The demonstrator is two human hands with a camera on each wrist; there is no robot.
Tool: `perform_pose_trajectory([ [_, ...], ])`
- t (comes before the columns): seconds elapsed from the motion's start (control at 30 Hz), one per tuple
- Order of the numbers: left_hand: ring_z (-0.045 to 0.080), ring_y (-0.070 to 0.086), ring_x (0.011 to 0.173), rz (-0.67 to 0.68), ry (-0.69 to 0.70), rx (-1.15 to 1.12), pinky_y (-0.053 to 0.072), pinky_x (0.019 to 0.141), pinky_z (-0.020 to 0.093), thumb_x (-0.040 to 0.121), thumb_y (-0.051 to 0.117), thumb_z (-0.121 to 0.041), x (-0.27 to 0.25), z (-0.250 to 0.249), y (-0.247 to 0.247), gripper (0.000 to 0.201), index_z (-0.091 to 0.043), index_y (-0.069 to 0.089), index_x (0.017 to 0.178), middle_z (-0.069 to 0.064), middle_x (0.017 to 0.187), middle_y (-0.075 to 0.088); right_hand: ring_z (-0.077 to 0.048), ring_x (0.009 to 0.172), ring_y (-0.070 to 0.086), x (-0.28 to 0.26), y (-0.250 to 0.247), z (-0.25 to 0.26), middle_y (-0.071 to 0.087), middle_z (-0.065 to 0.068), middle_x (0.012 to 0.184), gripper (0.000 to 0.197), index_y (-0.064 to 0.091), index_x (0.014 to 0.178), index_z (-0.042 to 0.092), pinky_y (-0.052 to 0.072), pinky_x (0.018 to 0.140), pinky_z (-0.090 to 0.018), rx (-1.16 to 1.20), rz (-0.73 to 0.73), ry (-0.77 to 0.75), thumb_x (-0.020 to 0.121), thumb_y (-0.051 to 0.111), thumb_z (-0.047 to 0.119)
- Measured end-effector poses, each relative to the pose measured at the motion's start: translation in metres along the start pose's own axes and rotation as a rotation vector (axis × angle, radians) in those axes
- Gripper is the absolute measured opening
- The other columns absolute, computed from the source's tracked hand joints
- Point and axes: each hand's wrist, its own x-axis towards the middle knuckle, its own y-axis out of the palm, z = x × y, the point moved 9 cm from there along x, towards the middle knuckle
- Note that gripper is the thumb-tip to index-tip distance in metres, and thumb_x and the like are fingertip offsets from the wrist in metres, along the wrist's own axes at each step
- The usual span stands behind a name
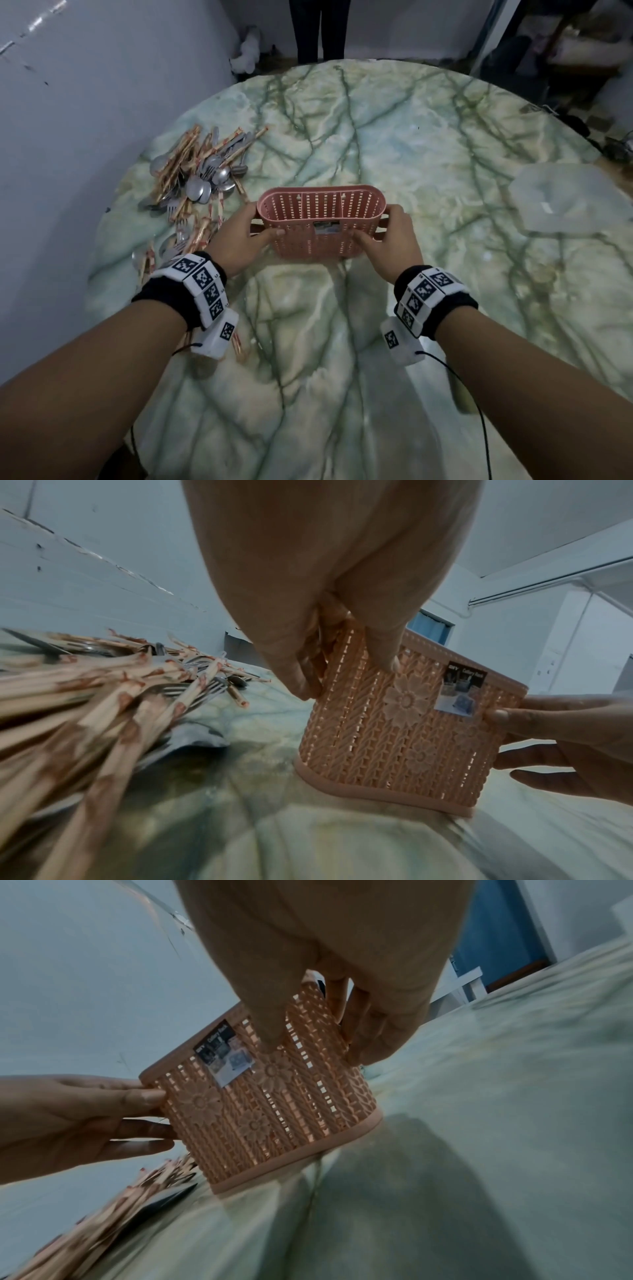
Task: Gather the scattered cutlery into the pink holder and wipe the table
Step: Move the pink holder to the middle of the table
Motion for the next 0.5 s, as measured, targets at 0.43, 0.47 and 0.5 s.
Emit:
perform_pose_trajectory([
  [0.43, 0.008, 0.057, 0.112, 0.004, 0.024, 0.038, 0.043, 0.090, 0.021, 0.095, 0.069, -0.029, -0.061, -0.003, 0.020, 0.043, -0.021, 0.055, 0.135, -0.010, 0.123, 0.061, -0.015, 0.101, 0.062, -0.065, -0.021, -0.011, 0.048, -0.002, 0.120, 0.054, 0.048, 0.120, 0.020, 0.057, 0.089, -0.044, 0.003, 0.003, -0.049, 0.081, 0.081, 0.036],
  [0.47, 0.008, 0.057, 0.112, 0.003, 0.025, 0.036, 0.042, 0.088, 0.020, 0.095, 0.069, -0.029, -0.065, -0.004, 0.021, 0.043, -0.021, 0.054, 0.135, -0.008, 0.124, 0.060, -0.015, 0.102, 0.062, -0.069, -0.022, -0.012, 0.048, -0.002, 0.121, 0.054, 0.048, 0.121, 0.019, 0.056, 0.090, -0.043, 0.008, 0.004, -0.052, 0.081, 0.081, 0.036],
  [0.5, 0.009, 0.057, 0.113, 0.003, 0.023, 0.041, 0.042, 0.088, 0.021, 0.095, 0.068, -0.029, -0.068, -0.006, 0.022, 0.044, -0.022, 0.054, 0.136, -0.007, 0.126, 0.061, -0.015, 0.103, 0.061, -0.072, -0.023, -0.012, 0.048, -0.002, 0.121, 0.055, 0.048, 0.121, 0.019, 0.056, 0.091, -0.043, 0.014, 0.007, -0.049, 0.081, 0.081, 0.036],
])
